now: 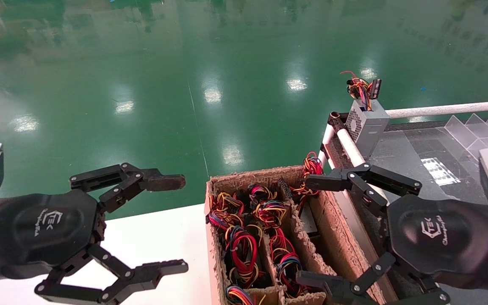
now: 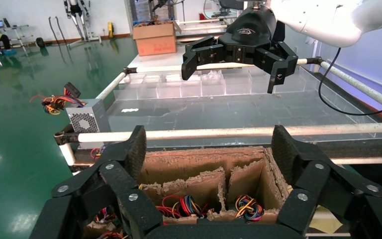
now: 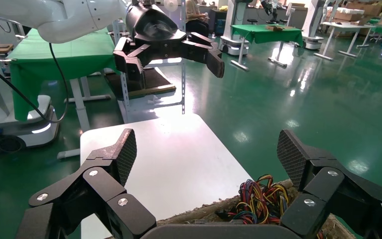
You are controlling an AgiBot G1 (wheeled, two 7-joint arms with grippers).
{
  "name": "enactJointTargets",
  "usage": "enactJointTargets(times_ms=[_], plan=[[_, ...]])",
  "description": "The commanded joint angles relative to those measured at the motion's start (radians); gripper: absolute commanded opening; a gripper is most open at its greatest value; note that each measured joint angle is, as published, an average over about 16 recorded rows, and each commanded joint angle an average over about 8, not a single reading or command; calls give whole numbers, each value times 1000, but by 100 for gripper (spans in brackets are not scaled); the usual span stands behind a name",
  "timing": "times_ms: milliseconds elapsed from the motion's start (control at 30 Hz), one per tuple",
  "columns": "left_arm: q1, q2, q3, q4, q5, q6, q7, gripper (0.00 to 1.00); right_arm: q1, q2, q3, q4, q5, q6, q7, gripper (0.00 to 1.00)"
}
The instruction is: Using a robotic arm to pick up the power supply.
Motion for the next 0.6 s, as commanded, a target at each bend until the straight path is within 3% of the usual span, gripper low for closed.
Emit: enactJointTargets(times_ms=[33,600], plan=[[0,0,0,0,0,0,0,0,0,0,0,0,0,0,0,100],[0,0,0,0,0,0,0,0,0,0,0,0,0,0,0,100]])
